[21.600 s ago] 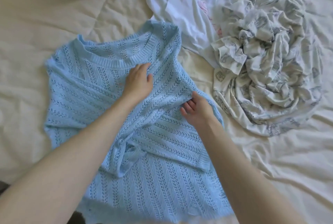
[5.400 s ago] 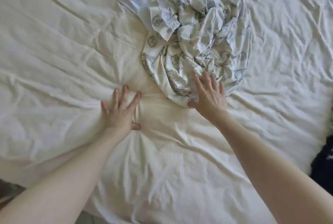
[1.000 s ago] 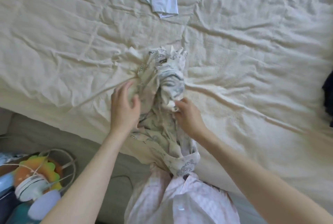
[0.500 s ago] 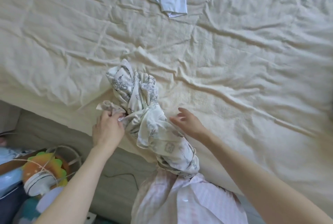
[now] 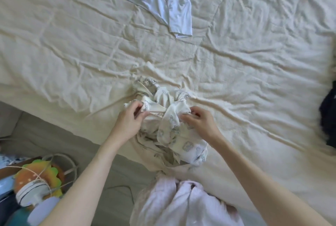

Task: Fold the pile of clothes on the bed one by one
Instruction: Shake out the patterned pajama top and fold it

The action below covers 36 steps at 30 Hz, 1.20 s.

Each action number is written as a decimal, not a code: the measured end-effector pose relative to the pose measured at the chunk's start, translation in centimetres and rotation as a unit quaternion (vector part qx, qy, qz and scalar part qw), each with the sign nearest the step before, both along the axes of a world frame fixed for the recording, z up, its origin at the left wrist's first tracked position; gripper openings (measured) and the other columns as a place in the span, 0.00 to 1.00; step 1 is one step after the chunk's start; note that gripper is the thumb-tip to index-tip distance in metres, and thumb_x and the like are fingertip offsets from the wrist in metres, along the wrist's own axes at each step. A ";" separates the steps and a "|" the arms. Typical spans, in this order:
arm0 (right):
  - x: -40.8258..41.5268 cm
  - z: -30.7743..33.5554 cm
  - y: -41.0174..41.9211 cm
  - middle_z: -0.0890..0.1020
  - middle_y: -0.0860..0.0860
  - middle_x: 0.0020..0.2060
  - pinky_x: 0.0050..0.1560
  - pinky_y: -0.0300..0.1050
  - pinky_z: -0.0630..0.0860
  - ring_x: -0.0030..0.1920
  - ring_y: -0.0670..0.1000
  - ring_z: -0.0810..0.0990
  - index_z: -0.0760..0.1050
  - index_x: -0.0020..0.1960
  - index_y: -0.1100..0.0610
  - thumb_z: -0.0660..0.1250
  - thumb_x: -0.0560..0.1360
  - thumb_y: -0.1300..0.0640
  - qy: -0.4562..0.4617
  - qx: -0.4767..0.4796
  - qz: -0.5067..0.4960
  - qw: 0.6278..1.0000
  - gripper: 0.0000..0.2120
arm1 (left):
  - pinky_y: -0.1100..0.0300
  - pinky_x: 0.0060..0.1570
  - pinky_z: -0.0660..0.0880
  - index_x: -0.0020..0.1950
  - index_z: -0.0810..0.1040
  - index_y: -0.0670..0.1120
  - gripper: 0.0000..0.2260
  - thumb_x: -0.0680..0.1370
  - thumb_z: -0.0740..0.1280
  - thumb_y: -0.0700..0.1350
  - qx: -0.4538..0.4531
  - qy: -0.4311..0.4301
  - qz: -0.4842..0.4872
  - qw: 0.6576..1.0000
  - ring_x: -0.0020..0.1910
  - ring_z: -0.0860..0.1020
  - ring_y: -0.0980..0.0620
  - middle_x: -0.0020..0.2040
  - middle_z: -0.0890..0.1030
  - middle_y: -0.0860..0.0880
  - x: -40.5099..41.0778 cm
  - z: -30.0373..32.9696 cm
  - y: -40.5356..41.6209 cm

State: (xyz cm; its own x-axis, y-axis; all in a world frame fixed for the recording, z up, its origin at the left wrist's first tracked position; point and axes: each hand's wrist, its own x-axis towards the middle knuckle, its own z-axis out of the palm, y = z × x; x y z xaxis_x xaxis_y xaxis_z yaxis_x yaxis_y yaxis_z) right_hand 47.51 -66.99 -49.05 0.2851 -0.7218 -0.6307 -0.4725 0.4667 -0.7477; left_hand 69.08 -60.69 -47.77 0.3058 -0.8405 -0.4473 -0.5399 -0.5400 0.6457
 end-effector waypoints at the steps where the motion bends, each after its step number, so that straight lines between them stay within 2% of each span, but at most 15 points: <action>1: -0.3 1.6 -0.8 0.70 0.44 0.26 0.26 0.30 0.62 0.24 0.39 0.67 0.73 0.33 0.55 0.73 0.71 0.55 0.003 -0.036 0.003 0.999 0.12 | 0.62 0.37 0.66 0.45 0.72 0.43 0.05 0.77 0.67 0.43 -0.026 0.010 0.000 1.000 0.38 0.72 0.48 0.37 0.75 0.47 0.0 1.3 -0.7; 3: -0.9 4.7 -2.3 0.71 0.44 0.29 0.29 0.34 0.63 0.29 0.40 0.68 0.74 0.36 0.57 0.73 0.71 0.54 0.020 -0.102 0.018 0.994 0.11 | 0.66 0.33 0.64 0.47 0.71 0.42 0.04 0.79 0.64 0.42 -0.077 0.033 0.009 0.996 0.35 0.70 0.52 0.36 0.73 0.47 0.0 4.2 -2.3; 5: -1.5 7.6 -3.8 0.74 0.44 0.33 0.35 0.37 0.67 0.35 0.43 0.71 0.76 0.40 0.56 0.72 0.72 0.54 0.033 -0.149 0.026 0.988 0.08 | 0.68 0.31 0.64 0.48 0.71 0.42 0.04 0.79 0.63 0.42 -0.123 0.035 0.024 0.992 0.30 0.67 0.60 0.33 0.70 0.51 -0.2 6.9 -3.7; 8: -2.5 11.5 -5.5 0.77 0.47 0.37 0.37 0.35 0.67 0.38 0.45 0.73 0.75 0.38 0.48 0.72 0.72 0.55 0.036 -0.179 0.015 0.983 0.08 | 0.70 0.30 0.64 0.46 0.69 0.43 0.04 0.79 0.63 0.40 -0.175 0.025 0.016 0.984 0.28 0.67 0.62 0.30 0.67 0.54 -0.7 10.6 -5.4; 10: -3.0 14.0 -6.5 0.78 0.51 0.39 0.39 0.38 0.67 0.39 0.47 0.73 0.75 0.38 0.50 0.72 0.72 0.56 0.035 -0.191 0.015 0.981 0.07 | 0.71 0.31 0.65 0.46 0.69 0.45 0.04 0.79 0.63 0.39 -0.197 0.025 0.004 0.980 0.29 0.68 0.63 0.31 0.68 0.55 -1.1 13.0 -6.7; 12: -3.5 16.6 -7.8 0.77 0.50 0.37 0.38 0.38 0.66 0.38 0.46 0.72 0.74 0.38 0.49 0.70 0.73 0.57 0.030 -0.219 0.004 0.975 0.08 | 0.70 0.32 0.64 0.46 0.70 0.45 0.04 0.79 0.64 0.40 -0.217 0.022 -0.009 0.976 0.29 0.68 0.63 0.31 0.70 0.55 -1.3 15.5 -8.3; 14: -4.0 19.4 -9.5 0.75 0.46 0.34 0.33 0.32 0.64 0.34 0.43 0.70 0.72 0.37 0.48 0.70 0.74 0.57 0.025 -0.258 -0.021 0.966 0.10 | 0.70 0.31 0.64 0.46 0.71 0.44 0.04 0.78 0.65 0.40 -0.236 0.023 -0.027 0.971 0.29 0.68 0.62 0.31 0.71 0.54 -1.5 18.1 -10.2; 17: -4.8 23.4 -11.9 0.74 0.45 0.33 0.27 0.30 0.64 0.31 0.44 0.69 0.73 0.42 0.52 0.68 0.76 0.57 0.026 -0.295 -0.043 0.954 0.05 | 0.72 0.32 0.65 0.47 0.73 0.41 0.03 0.78 0.65 0.39 -0.276 0.017 -0.059 0.959 0.30 0.69 0.64 0.32 0.71 0.56 -2.3 22.7 -12.5; 21: -5.2 26.7 -13.4 0.75 0.43 0.37 0.34 0.35 0.67 0.37 0.46 0.73 0.69 0.46 0.52 0.62 0.78 0.53 0.109 -0.359 0.017 0.927 0.05 | 0.76 0.33 0.66 0.46 0.72 0.45 0.03 0.78 0.65 0.39 -0.338 -0.013 -0.085 0.937 0.31 0.72 0.70 0.32 0.72 0.58 -3.1 28.1 -14.5; 24: -5.5 29.3 -13.8 0.74 0.43 0.38 0.34 0.40 0.68 0.37 0.46 0.73 0.68 0.44 0.48 0.66 0.74 0.48 0.134 -0.364 0.039 0.921 0.08 | 0.76 0.34 0.64 0.46 0.72 0.46 0.04 0.78 0.65 0.39 -0.384 -0.045 -0.091 0.918 0.33 0.72 0.71 0.33 0.72 0.59 -3.3 31.9 -15.7; 26: -5.7 31.0 -13.9 0.76 0.44 0.40 0.34 0.42 0.68 0.38 0.46 0.74 0.72 0.52 0.47 0.69 0.73 0.48 0.149 -0.375 0.072 0.912 0.10 | 0.76 0.34 0.64 0.46 0.73 0.46 0.03 0.78 0.65 0.39 -0.404 -0.061 -0.096 0.908 0.33 0.72 0.71 0.33 0.72 0.59 -3.4 33.9 -16.1; 28: -5.9 32.9 -14.3 0.78 0.49 0.43 0.37 0.42 0.65 0.43 0.49 0.75 0.76 0.59 0.53 0.69 0.74 0.53 0.160 -0.416 0.077 0.892 0.14 | 0.77 0.34 0.65 0.47 0.74 0.44 0.02 0.78 0.66 0.39 -0.419 -0.075 -0.095 0.900 0.33 0.72 0.72 0.33 0.73 0.60 -3.3 35.7 -16.3; 31: -6.0 36.7 -15.5 0.78 0.51 0.38 0.36 0.39 0.60 0.41 0.53 0.75 0.80 0.50 0.62 0.69 0.74 0.60 0.138 -0.508 0.013 0.850 0.07 | 0.76 0.34 0.65 0.48 0.74 0.40 0.03 0.78 0.65 0.40 -0.458 -0.088 -0.085 0.881 0.33 0.73 0.69 0.34 0.74 0.60 -3.0 39.4 -16.7; 34: -5.8 40.2 -16.4 0.76 0.48 0.38 0.38 0.37 0.60 0.41 0.51 0.73 0.81 0.48 0.61 0.70 0.73 0.61 0.126 -0.584 -0.045 0.800 0.05 | 0.76 0.33 0.65 0.45 0.73 0.42 0.03 0.78 0.65 0.39 -0.517 -0.082 -0.064 0.850 0.31 0.71 0.65 0.33 0.72 0.56 -2.9 43.4 -16.6; 36: -5.8 40.8 -16.6 0.75 0.47 0.41 0.39 0.37 0.61 0.42 0.49 0.72 0.80 0.51 0.61 0.70 0.73 0.61 0.122 -0.592 -0.065 0.794 0.08 | 0.75 0.30 0.64 0.44 0.71 0.45 0.04 0.78 0.65 0.40 -0.544 -0.076 -0.047 0.834 0.28 0.70 0.65 0.32 0.71 0.56 -2.7 44.8 -16.2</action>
